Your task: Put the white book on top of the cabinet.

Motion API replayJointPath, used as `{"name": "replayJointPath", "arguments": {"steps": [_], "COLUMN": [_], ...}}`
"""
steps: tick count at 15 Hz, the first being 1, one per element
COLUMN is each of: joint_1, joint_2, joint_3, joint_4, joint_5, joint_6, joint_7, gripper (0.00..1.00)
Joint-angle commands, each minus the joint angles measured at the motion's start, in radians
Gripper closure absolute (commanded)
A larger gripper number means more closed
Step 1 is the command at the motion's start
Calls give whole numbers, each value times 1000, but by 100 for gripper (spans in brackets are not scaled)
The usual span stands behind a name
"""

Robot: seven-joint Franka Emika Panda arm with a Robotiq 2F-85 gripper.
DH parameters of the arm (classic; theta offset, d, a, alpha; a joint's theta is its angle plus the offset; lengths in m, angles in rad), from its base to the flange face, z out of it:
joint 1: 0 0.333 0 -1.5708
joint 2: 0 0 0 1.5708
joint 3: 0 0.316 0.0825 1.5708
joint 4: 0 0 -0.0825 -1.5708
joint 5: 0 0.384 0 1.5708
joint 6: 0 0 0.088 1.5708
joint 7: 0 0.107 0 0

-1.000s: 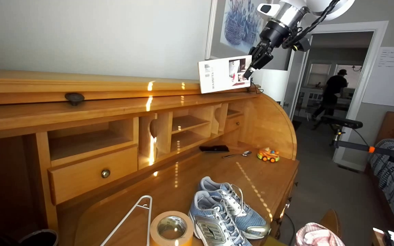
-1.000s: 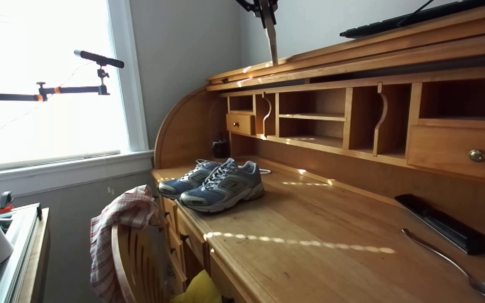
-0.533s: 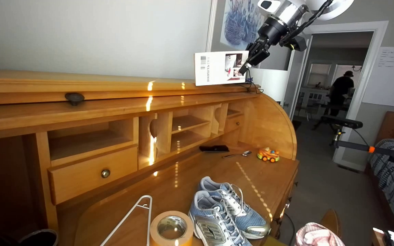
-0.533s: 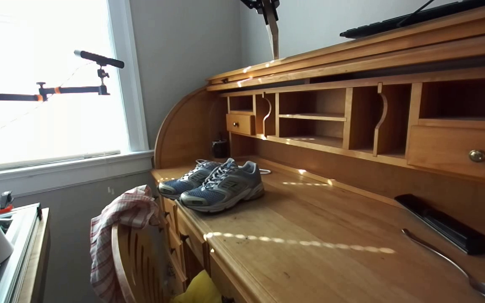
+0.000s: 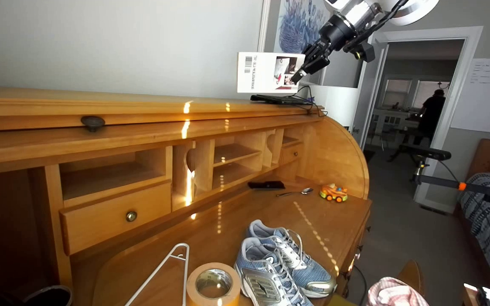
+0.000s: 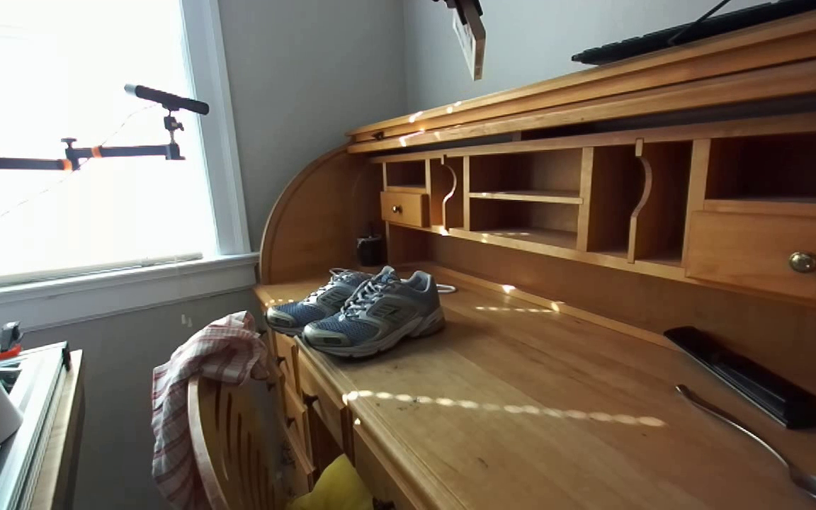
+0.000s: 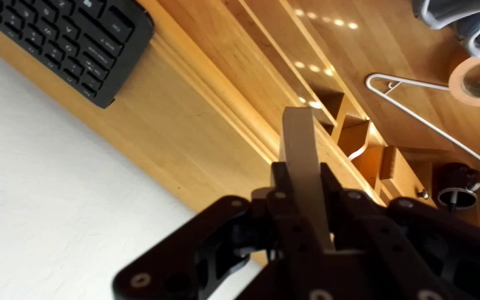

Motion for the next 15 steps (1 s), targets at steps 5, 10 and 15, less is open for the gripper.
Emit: {"name": "replayJointPath", "arguments": {"steps": [5,10,15], "joint_1": [17,17,21], "joint_2": [102,199,254], "joint_3": [-5,2,19], "joint_4": [8,31,59], "joint_5": [39,38,29], "joint_6": [235,339,402], "joint_7": [-109,-153,-165], "gripper": [95,95,95]}}
